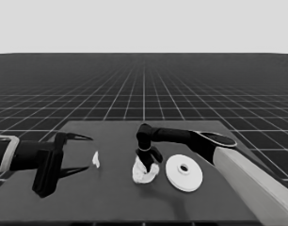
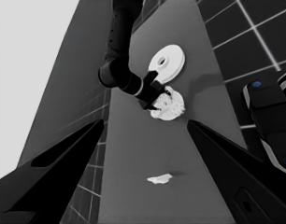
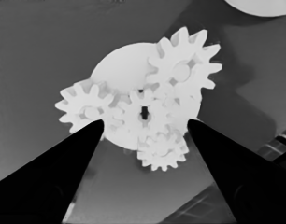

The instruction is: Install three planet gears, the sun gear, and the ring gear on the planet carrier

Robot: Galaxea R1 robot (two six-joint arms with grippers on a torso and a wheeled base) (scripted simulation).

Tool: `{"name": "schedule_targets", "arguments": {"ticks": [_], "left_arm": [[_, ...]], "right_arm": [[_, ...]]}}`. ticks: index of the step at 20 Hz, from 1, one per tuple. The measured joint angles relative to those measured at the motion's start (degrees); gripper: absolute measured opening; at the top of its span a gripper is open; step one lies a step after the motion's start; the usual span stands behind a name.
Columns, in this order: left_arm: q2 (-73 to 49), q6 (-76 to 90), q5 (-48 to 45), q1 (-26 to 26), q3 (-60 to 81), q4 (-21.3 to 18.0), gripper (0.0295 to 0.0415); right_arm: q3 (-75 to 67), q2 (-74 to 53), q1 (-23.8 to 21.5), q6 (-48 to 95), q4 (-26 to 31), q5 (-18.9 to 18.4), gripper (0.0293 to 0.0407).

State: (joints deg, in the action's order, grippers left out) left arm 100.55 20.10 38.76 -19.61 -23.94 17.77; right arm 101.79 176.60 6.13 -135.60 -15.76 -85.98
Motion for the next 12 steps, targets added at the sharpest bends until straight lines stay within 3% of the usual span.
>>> {"name": "schedule_targets", "arguments": {"ticks": [6,7,8,10,12], "left_arm": [[0.0,0.0,0.0,0.0,0.0,0.0,0.0385],[0.0,0.0,0.0,0.0,0.0,0.0,0.0385],[0.0,0.0,0.0,0.0,0.0,0.0,0.0385],[0.0,0.0,0.0,0.0,0.0,0.0,0.0385],[0.0,0.0,0.0,0.0,0.0,0.0,0.0385]], "right_arm": [[0.0,0.0,0.0,-0.1,0.0,0.0,0.0385],[-2.2,-0.5,-2.8,22.4,2.5,-1.5,0.0393],[-3.3,-0.7,-5.0,36.6,4.0,-2.1,0.0391],[-3.9,-0.8,-6.9,50.1,5.7,-2.3,0.0386],[-4.1,-0.9,-7.5,54.8,6.3,-2.2,0.0385]]}}
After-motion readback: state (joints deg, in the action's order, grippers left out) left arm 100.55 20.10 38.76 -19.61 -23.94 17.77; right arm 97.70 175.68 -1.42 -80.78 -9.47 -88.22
